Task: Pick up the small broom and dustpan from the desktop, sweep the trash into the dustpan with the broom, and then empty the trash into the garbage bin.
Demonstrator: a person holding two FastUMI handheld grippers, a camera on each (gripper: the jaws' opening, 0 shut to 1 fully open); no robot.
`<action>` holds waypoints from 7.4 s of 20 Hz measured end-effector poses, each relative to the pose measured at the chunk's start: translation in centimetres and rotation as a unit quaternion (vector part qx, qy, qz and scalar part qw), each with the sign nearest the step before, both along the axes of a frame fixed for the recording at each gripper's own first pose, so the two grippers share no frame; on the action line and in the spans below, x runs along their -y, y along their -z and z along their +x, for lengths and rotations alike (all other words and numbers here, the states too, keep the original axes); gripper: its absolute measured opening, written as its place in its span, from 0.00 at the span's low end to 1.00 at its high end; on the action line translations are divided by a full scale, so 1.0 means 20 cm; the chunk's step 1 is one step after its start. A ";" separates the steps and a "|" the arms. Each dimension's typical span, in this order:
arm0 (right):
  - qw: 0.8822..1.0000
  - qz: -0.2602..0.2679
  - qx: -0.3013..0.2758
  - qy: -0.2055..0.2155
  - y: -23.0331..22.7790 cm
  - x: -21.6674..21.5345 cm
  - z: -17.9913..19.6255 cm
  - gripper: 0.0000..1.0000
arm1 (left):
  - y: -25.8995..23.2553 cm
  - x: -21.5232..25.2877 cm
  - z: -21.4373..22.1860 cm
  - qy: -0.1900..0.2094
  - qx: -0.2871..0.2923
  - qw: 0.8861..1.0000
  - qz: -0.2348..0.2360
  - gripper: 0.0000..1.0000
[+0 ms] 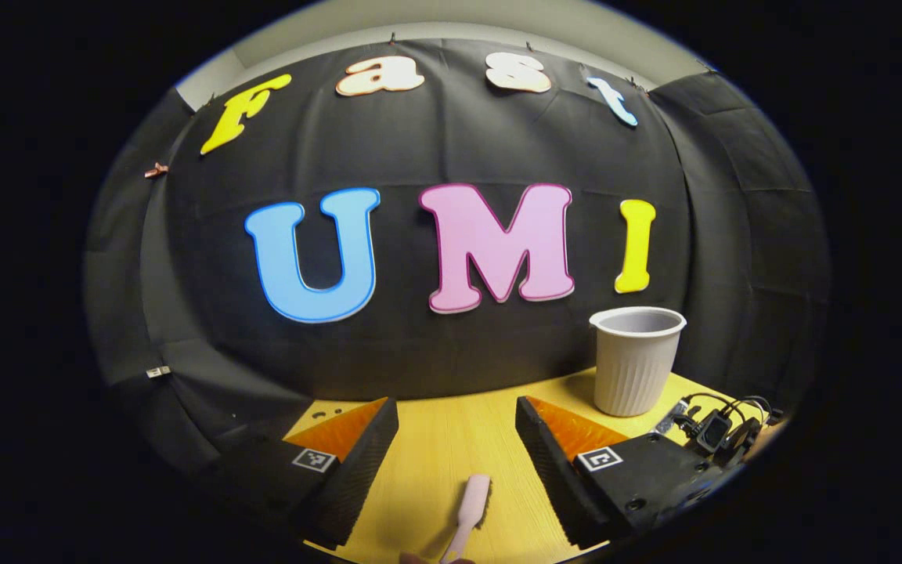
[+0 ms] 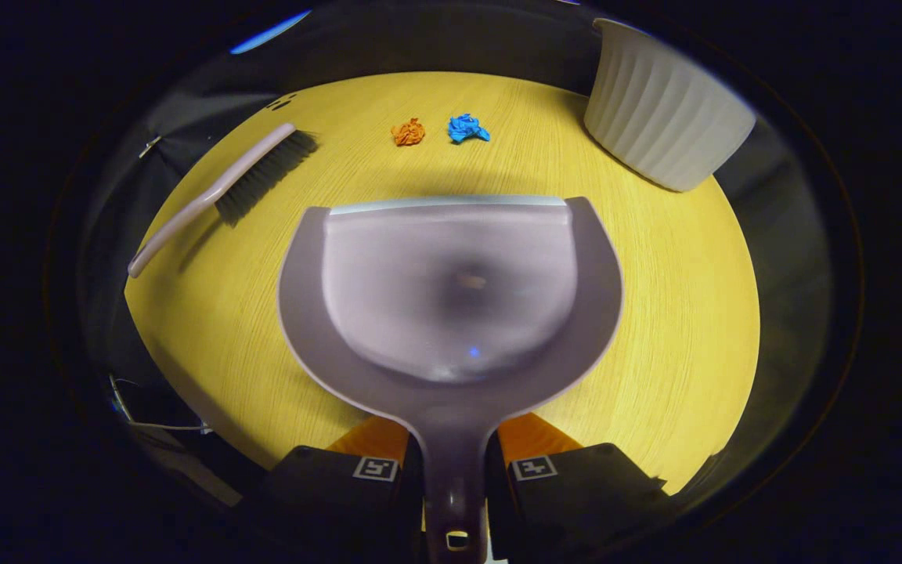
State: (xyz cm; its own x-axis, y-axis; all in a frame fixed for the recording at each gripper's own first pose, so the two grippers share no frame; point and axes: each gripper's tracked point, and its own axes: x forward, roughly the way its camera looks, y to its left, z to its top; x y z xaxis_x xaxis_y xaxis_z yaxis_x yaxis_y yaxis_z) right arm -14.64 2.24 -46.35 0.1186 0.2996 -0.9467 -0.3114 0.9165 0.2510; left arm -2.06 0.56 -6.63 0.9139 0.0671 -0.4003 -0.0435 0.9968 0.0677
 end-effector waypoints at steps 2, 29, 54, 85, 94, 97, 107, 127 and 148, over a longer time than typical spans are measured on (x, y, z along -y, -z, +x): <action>1.000 0.004 0.006 0.002 -0.01 0.01 0.01 0.33 | 0.15 0.00 -0.04 0.009 -0.051 0.998 -0.021 0.97; 1.000 0.001 0.019 -0.015 -0.21 0.28 0.07 0.36 | 1.59 -0.08 -0.28 0.030 -0.451 0.891 -0.037 0.30; 0.988 -0.013 -0.066 -0.138 -0.12 0.36 0.14 0.36 | 1.54 0.62 0.44 0.321 -0.432 0.842 -0.035 0.28; 0.984 -0.066 0.025 0.165 -0.51 0.37 0.42 0.36 | 1.31 0.58 0.50 0.182 -0.381 0.893 -0.157 0.28; 0.971 -0.144 0.058 0.183 -0.49 0.40 0.41 0.36 | 1.29 0.58 0.53 0.175 -0.390 0.888 -0.170 0.29; 0.969 -0.184 0.057 0.156 -0.47 0.43 0.41 0.36 | 1.28 0.57 0.53 0.169 -0.385 0.892 -0.166 0.29; 0.954 -0.300 0.000 0.030 -0.61 0.66 0.40 0.36 | 1.29 0.56 0.53 0.134 -0.390 0.892 -0.185 0.29; 0.888 -0.415 0.022 -0.195 -0.74 0.89 0.62 0.39 | 1.34 0.58 0.54 0.113 -0.396 0.890 -0.194 0.29; 0.975 -0.168 0.147 0.021 -1.01 0.53 0.41 0.35 | 1.25 0.59 0.64 0.104 -0.376 0.909 -0.148 0.29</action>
State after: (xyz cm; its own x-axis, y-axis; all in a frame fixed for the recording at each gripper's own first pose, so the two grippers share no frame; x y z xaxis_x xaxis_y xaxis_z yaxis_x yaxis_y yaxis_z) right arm -6.40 -8.42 -26.15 0.4053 -0.0318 -0.9136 -0.2858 0.9449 -0.1597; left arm 10.66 -11.24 -31.64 0.3557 -0.2883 -0.8890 0.0964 0.9575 -0.2719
